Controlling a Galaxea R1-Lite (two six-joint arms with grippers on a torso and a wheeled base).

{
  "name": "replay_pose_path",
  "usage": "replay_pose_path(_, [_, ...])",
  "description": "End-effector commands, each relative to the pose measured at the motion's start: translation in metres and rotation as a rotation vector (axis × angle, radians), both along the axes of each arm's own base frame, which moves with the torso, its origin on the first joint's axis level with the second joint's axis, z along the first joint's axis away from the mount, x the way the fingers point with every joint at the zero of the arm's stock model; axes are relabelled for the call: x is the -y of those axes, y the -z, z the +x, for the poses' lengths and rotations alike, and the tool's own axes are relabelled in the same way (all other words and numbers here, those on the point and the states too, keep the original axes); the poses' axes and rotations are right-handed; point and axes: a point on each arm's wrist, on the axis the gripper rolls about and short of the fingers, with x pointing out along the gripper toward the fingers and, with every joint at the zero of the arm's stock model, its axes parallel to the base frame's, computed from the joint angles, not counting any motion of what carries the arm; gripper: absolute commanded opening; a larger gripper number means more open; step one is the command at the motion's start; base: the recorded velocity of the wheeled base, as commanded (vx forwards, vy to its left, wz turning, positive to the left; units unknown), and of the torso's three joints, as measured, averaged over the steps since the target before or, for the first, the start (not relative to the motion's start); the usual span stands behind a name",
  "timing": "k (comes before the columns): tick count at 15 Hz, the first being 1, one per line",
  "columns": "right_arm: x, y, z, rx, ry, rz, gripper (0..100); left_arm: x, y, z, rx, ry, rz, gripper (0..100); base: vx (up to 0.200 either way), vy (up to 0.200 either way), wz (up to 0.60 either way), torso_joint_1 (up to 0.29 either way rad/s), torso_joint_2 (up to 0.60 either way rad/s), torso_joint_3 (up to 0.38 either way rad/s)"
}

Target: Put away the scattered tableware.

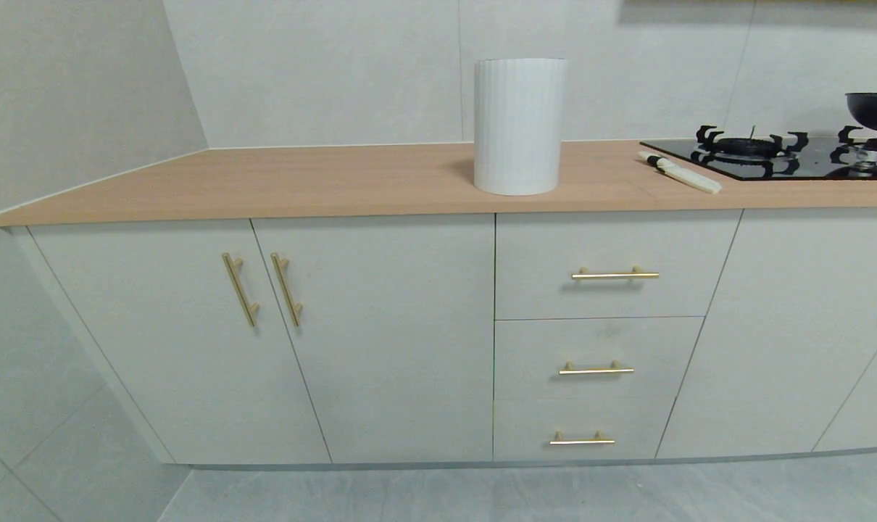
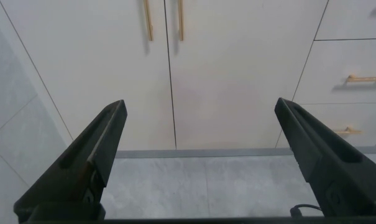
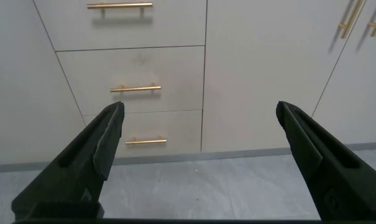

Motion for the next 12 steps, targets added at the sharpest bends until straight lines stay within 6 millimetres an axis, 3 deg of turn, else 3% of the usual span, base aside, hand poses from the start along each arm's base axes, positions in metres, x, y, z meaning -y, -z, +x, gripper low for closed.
replay_pose_path(1, [0.0,0.0003,0.0001,-0.005,0.0,0.0,100,0.0,0.0,0.0001,-0.002,0.001,0.0,100,0.0,0.0,0.0,0.0,0.0,0.0])
replay_pose_path(8, [-0.0003,0.0003,0.0002,-0.005,-0.014,0.0,100,0.0,0.0,0.0001,-0.002,0.001,0.0,100,0.0,0.0,0.0,0.0,0.0,0.0])
replay_pose_path(12, [-0.0004,0.0003,0.0002,-0.005,-0.017,-0.002,100,0.0,0.0,0.0001,-0.002,0.001,0.0,100,0.2,0.0,0.0,0.005,0.0,0.0])
